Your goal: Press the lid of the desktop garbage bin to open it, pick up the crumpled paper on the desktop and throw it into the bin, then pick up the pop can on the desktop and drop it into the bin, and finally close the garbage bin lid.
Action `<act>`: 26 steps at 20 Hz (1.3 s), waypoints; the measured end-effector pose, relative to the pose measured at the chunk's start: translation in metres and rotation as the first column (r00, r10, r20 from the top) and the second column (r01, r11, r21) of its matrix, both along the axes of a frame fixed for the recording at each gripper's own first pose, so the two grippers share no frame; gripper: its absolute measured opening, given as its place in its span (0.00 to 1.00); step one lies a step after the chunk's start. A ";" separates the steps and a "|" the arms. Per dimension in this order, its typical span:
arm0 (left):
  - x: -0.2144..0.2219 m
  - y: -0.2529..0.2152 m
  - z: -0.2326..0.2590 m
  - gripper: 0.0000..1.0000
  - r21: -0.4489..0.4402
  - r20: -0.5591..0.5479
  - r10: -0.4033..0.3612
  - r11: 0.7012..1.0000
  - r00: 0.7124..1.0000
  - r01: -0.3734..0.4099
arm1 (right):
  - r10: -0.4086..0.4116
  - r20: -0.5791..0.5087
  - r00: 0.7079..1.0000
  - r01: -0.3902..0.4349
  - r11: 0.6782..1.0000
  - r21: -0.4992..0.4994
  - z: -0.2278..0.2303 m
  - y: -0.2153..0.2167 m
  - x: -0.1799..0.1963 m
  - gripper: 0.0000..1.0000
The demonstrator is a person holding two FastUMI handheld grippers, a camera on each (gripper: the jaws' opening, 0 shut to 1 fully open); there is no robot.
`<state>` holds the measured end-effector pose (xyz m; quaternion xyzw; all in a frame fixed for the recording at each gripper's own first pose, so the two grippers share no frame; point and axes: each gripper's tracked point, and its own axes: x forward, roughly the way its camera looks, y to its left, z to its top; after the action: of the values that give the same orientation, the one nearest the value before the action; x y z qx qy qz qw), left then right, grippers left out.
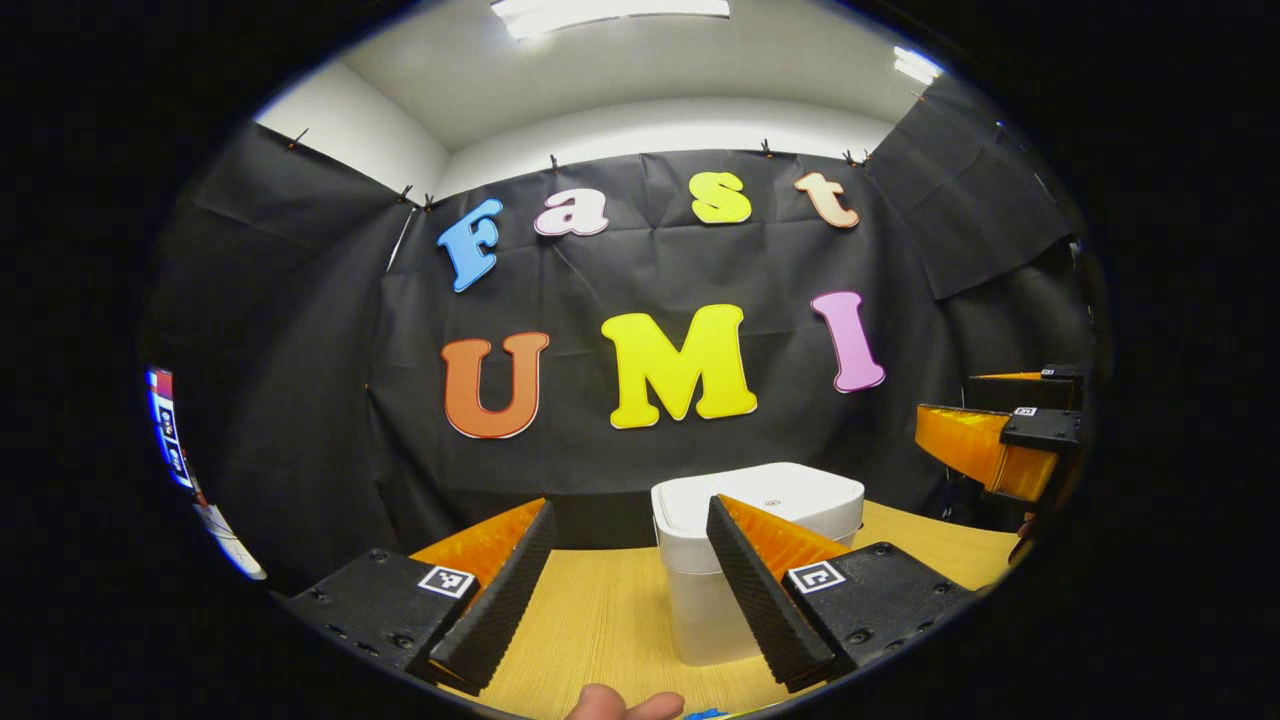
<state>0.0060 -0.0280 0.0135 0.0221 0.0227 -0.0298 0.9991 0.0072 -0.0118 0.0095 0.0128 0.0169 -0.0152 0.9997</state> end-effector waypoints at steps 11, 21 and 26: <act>-0.010 0.003 -0.004 0.97 -0.067 -0.059 0.040 0.997 0.997 -0.044 | 0.087 -0.131 0.987 -0.091 0.996 -0.023 -0.015 0.017 0.066 0.95; -0.009 0.013 -0.021 0.97 -0.050 -0.094 0.059 0.997 0.994 -0.064 | 0.214 -0.236 0.948 -0.206 0.977 0.059 -0.034 0.055 0.102 0.26; -0.009 0.007 -0.033 0.98 -0.053 -0.104 0.042 0.997 0.994 -0.047 | 0.312 -0.316 0.896 -0.318 0.947 0.032 -0.064 0.075 0.104 0.00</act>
<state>-0.0031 -0.0212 -0.0195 -0.0075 0.0737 -0.0092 0.9972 0.1112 0.0636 -0.0544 -0.0028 0.1787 0.1446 0.9732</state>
